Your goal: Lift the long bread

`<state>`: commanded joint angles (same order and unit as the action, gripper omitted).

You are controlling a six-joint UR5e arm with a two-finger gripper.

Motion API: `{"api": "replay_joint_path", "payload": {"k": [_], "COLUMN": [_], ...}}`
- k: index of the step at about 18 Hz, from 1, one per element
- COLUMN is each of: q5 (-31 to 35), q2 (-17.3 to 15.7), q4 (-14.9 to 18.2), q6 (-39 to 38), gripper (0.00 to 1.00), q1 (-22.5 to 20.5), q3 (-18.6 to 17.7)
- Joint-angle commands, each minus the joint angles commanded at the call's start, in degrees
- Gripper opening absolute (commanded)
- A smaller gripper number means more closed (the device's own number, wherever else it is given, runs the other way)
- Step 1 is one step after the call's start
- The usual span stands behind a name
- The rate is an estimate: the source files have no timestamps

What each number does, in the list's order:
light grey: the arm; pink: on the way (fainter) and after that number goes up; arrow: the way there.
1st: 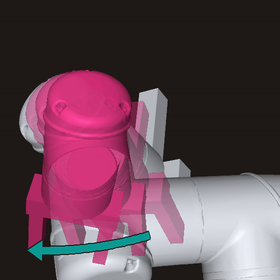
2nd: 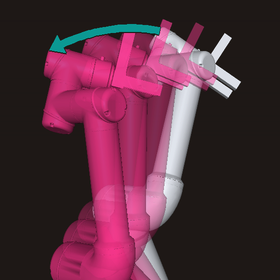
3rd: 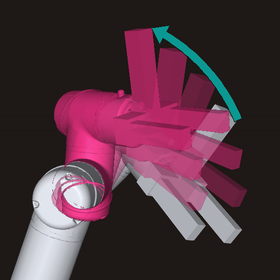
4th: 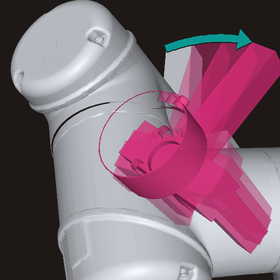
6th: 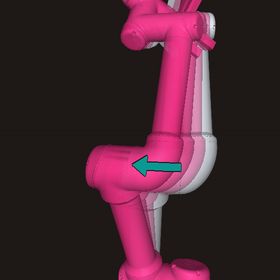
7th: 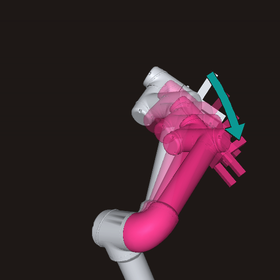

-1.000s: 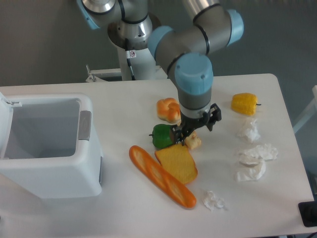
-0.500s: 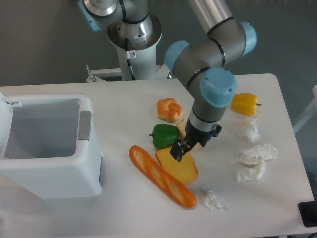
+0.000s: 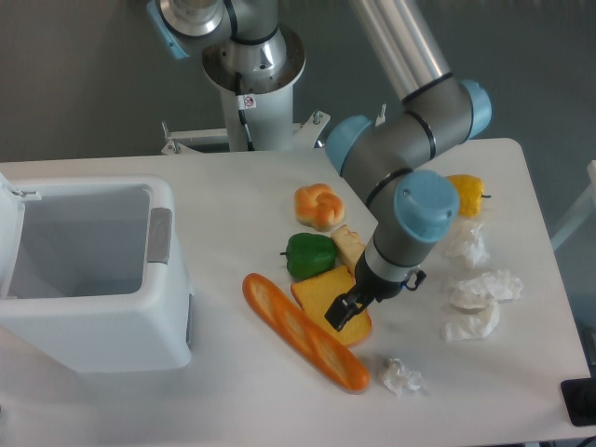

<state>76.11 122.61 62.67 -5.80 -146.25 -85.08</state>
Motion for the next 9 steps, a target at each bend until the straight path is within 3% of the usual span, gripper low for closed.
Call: {"api": "replay_joint_path", "payload": {"k": [9], "q5": [-2.0], "q2": [3.1], "q4": [-3.3], "q6": [-0.7], "gripper": [1.00], "q1": [0.5], "q3": [0.8]}}
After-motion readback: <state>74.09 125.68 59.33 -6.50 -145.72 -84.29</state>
